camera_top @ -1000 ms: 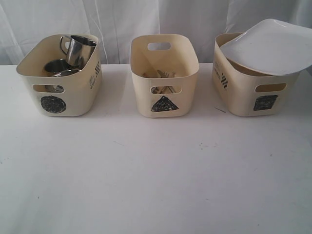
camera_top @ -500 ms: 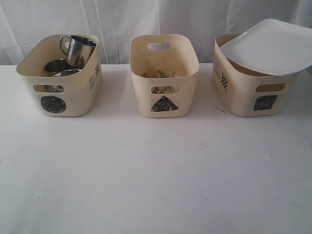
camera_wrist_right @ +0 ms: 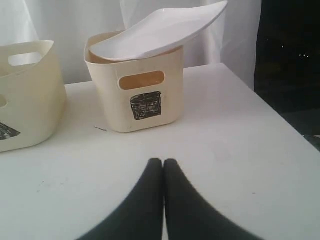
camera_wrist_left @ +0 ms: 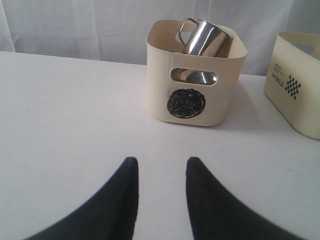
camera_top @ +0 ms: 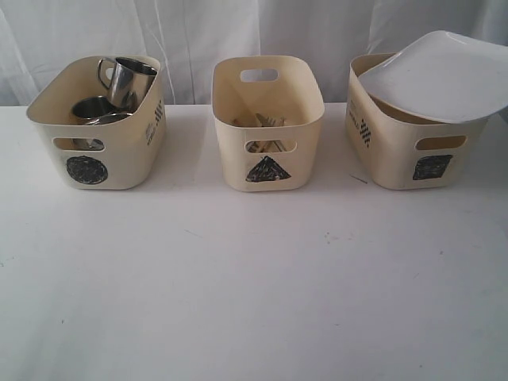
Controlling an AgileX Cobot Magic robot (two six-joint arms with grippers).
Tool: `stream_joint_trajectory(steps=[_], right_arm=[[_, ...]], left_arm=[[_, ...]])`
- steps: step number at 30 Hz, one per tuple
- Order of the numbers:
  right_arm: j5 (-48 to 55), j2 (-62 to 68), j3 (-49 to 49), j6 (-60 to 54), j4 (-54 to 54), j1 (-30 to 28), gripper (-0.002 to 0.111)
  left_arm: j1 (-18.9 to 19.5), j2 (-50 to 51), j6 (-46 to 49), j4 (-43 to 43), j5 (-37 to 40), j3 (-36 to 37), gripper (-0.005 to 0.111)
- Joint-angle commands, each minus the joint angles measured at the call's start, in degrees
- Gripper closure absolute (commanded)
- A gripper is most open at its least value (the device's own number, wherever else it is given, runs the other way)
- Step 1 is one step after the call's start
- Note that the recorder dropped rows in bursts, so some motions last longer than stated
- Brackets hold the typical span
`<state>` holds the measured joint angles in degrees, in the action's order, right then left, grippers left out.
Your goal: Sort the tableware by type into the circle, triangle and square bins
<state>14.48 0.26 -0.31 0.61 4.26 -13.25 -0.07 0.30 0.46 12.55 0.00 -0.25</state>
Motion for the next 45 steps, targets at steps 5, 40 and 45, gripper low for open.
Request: stream_joint_trajectory(steps=[5, 40, 45], right_arm=[[0.23, -0.26, 0.31, -0.61, 4.31, 0.20, 0.108], [0.83, -0.26, 0.31, -0.61, 3.82, 0.20, 0.108], [0.83, -0.26, 0.31, -0.61, 3.82, 0.20, 0.108]], left_arm=[[0.01, -0.30, -0.46, 0.27, 0.00, 0.25, 0.069], [0.01, -0.30, -0.46, 0.27, 0.00, 0.25, 0.069], [0.01, -0.30, -0.46, 0.27, 0.00, 0.25, 0.069]])
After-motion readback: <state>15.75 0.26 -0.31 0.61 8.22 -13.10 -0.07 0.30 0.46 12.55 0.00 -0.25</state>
